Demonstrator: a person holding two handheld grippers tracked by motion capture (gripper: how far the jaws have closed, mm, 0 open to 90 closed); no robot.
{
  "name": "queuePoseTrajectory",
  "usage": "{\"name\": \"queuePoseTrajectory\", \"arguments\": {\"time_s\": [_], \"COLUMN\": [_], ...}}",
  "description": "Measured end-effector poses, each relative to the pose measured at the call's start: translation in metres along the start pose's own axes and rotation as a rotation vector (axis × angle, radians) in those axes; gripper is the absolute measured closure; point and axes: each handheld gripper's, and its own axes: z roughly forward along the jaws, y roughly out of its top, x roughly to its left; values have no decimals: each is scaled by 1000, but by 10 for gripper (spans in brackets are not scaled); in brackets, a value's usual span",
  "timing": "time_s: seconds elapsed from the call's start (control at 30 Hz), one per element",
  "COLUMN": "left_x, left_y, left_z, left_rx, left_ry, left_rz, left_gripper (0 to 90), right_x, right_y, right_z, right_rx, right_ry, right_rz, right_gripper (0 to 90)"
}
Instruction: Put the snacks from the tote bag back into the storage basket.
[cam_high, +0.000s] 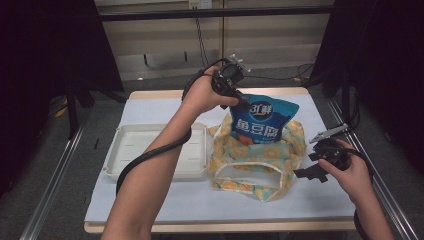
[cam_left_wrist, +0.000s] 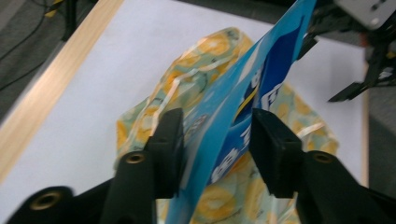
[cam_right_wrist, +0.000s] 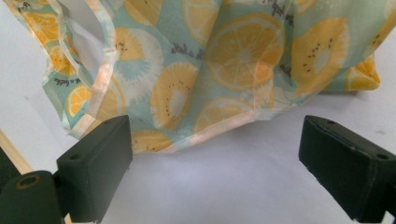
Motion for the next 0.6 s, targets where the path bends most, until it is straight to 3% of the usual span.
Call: {"name": "queuePoseTrajectory", "arguments": {"time_s": [0.17, 0.23, 0.4, 0.47, 0.53, 0.6], "left_x": [0, -1, -5, -6, -7, -7], "left_y": [1, 2, 5, 7, 10, 12], "left_z": [-2, -3, -4, -2, 4, 14], "left_rx": [50, 59, 86, 59, 67, 70], "left_ry": [-19, -34, -56, -66, -64, -80], "left_rz": [-27, -35, -24, -20, 1, 3], "left_gripper": [852, 890, 887, 831, 818, 741], "right_x": [0, 0, 0, 1, 1, 1], "right_y": [0, 0, 0, 0, 0, 0], "right_z": [-2, -3, -4, -4, -4, -3], "right_rx": [-9, -13, -17, -21, -22, -17], "right_ry": [5, 4, 7, 9, 11, 14], "right_rz": [1, 3, 6, 4, 0, -6], "right_gripper": [96, 97, 97, 97, 97, 97]}}
